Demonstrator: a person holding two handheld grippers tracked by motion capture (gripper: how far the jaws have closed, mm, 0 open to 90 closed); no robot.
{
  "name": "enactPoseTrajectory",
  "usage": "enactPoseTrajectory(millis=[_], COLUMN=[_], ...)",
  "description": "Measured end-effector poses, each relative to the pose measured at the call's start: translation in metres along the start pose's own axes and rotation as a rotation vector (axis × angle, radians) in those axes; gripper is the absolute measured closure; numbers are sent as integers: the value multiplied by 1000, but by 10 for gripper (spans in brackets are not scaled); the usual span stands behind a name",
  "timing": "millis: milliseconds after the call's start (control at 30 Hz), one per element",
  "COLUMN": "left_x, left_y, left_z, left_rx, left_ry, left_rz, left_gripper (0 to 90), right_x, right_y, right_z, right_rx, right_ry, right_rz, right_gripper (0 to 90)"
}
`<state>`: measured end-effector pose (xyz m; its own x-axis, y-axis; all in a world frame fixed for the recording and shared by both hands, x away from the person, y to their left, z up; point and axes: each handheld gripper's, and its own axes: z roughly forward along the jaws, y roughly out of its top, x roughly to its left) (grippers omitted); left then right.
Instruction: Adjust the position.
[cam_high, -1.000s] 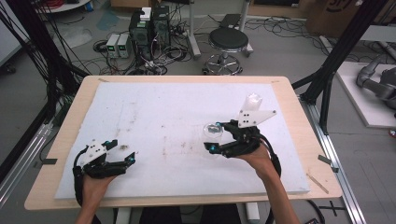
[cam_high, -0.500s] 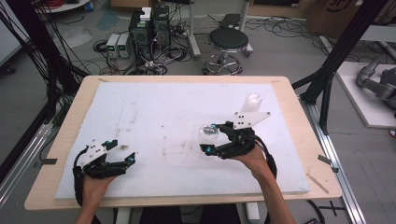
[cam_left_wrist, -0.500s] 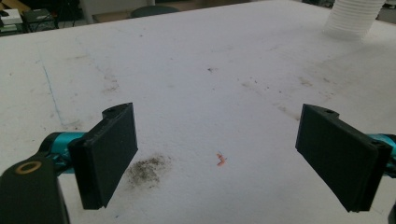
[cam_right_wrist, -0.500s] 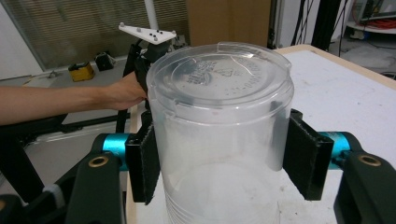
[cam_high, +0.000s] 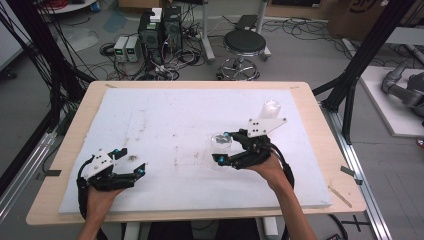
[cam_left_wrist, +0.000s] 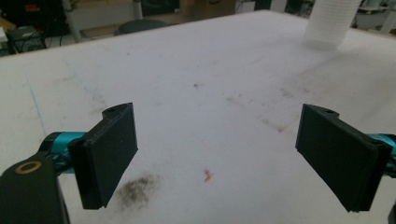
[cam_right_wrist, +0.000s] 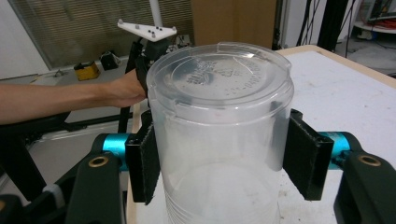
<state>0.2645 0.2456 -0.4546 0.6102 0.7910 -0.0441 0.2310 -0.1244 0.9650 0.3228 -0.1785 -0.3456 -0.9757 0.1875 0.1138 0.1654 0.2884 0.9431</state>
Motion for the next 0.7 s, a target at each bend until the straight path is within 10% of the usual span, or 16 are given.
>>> enactPoseTrajectory(millis=[700], left_x=[-39], left_y=[77], left_z=[35], left_rx=[-52], left_ry=[-552], left_rz=[119], left_gripper=[126], right_x=[1], right_y=[6], right_z=[4], right_rx=[-15], right_ry=[64], right_rz=[-10], right_gripper=[366])
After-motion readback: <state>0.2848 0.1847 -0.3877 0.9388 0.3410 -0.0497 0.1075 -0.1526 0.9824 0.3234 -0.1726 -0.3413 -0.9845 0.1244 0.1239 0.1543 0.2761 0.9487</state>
